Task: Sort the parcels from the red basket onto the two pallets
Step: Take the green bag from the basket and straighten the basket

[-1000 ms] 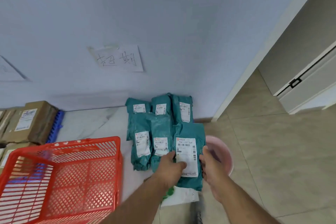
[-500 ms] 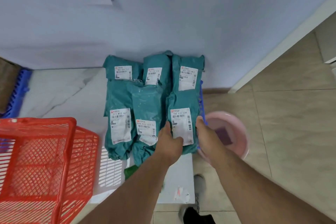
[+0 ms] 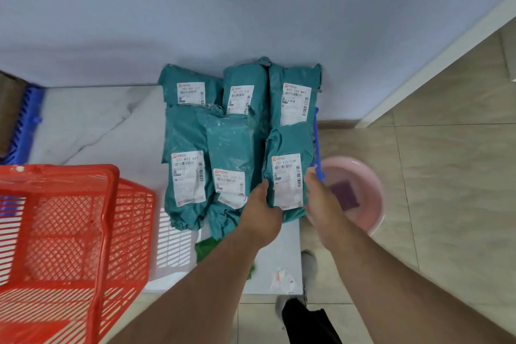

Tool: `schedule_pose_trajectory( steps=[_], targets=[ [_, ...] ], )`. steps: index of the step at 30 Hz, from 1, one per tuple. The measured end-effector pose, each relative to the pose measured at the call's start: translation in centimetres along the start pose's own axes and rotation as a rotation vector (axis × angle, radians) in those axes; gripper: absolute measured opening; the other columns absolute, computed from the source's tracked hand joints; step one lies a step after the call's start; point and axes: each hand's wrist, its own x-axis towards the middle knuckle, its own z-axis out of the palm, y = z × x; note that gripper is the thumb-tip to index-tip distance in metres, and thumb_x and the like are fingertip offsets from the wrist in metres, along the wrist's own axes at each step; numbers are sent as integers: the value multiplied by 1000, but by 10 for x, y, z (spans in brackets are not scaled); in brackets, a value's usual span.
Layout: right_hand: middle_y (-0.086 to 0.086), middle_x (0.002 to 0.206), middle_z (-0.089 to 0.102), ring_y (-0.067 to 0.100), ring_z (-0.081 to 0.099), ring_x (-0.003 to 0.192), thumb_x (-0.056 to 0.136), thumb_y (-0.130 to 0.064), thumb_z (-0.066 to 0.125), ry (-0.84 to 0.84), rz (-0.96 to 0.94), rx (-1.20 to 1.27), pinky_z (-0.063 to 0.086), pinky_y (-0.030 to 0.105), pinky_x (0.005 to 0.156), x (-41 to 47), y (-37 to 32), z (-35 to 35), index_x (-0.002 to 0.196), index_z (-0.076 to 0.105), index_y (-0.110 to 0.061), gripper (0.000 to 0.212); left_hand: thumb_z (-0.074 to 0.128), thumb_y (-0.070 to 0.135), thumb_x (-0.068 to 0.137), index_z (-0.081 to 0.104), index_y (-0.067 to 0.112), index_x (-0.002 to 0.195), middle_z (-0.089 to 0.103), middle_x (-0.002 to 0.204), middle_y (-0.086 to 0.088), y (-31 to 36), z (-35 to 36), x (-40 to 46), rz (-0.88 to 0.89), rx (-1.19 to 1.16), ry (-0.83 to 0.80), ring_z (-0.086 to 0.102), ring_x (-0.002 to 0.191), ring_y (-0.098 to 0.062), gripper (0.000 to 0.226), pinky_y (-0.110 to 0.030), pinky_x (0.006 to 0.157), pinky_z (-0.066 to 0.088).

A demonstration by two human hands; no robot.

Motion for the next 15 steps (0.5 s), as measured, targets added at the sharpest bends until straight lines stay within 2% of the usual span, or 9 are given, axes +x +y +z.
schedule_pose_trajectory(
  steps=[2, 4, 5, 6, 8, 10, 12, 14, 15],
  targets=[
    [-8, 119, 81, 14, 75, 113, 106, -59, 43, 18, -25, -47, 54, 40, 105, -14, 6, -1, 111, 78, -42, 39, 50, 8, 101, 25, 29, 165, 40, 157, 12, -16, -8, -25, -33, -47, 9, 60, 133, -25, 72, -32, 93, 60],
    [-13, 126, 77, 12, 69, 121, 98, -69, 43, 64, -42, -131, 48, 40, 111, -28, 19, -4, 100, 77, -57, 36, 50, 7, 103, 30, 34, 163, 43, 153, 8, -43, -15, -47, -116, -107, 32, 64, 128, -35, 69, -25, 69, 57],
    [-14, 132, 74, 13, 66, 126, 94, -76, 43, 98, -24, -154, 46, 43, 115, -34, 28, -4, 103, 74, -61, 36, 51, 6, 102, 33, 34, 162, 44, 156, 4, -58, -19, -57, -159, -149, 55, 62, 130, -38, 68, -28, 72, 57],
    [-14, 135, 72, 15, 64, 129, 92, -79, 44, 117, -10, -175, 45, 47, 117, -43, 33, 0, 110, 72, -59, 39, 52, 4, 102, 37, 32, 160, 46, 157, 1, -73, -24, -65, -194, -189, 88, 61, 131, -38, 67, -34, 83, 60],
    [-9, 132, 69, 21, 65, 125, 101, -69, 46, 114, 39, -160, 48, 49, 112, -62, 43, 16, 121, 68, -41, 41, 54, 1, 99, 45, 27, 155, 55, 148, -2, -99, -35, -74, -278, -262, 148, 63, 128, -31, 63, -44, 100, 58],
    [-2, 124, 65, 24, 66, 120, 111, -47, 47, 42, 104, -152, 50, 46, 103, -77, 56, 35, 126, 58, -25, 29, 54, 0, 98, 54, 19, 140, 66, 118, 3, -122, -46, -78, -347, -257, 191, 66, 108, -23, 45, -35, 86, 56],
    [1, 118, 66, 27, 68, 119, 112, -35, 51, -16, 170, -269, 53, 51, 108, -82, 77, 52, 112, 60, -21, 17, 54, 2, 99, 52, 16, 131, 56, 92, 13, -139, -57, -78, -404, -254, 214, 62, 89, -18, 35, -28, 75, 47],
    [5, 110, 66, 31, 68, 110, 109, -27, 55, -31, 227, -376, 56, 51, 106, -75, 100, 67, 91, 60, -28, 19, 55, 5, 97, 52, 17, 136, 53, 89, 13, -154, -65, -72, -444, -214, 209, 57, 80, -11, 40, -26, 67, 44],
    [4, 102, 64, 30, 66, 99, 108, -25, 56, -43, 241, -436, 58, 48, 98, -67, 113, 73, 85, 58, -27, 23, 56, 7, 96, 52, 18, 135, 57, 92, 11, -159, -67, -67, -449, -201, 182, 57, 80, -10, 40, -26, 63, 43]
  ],
)
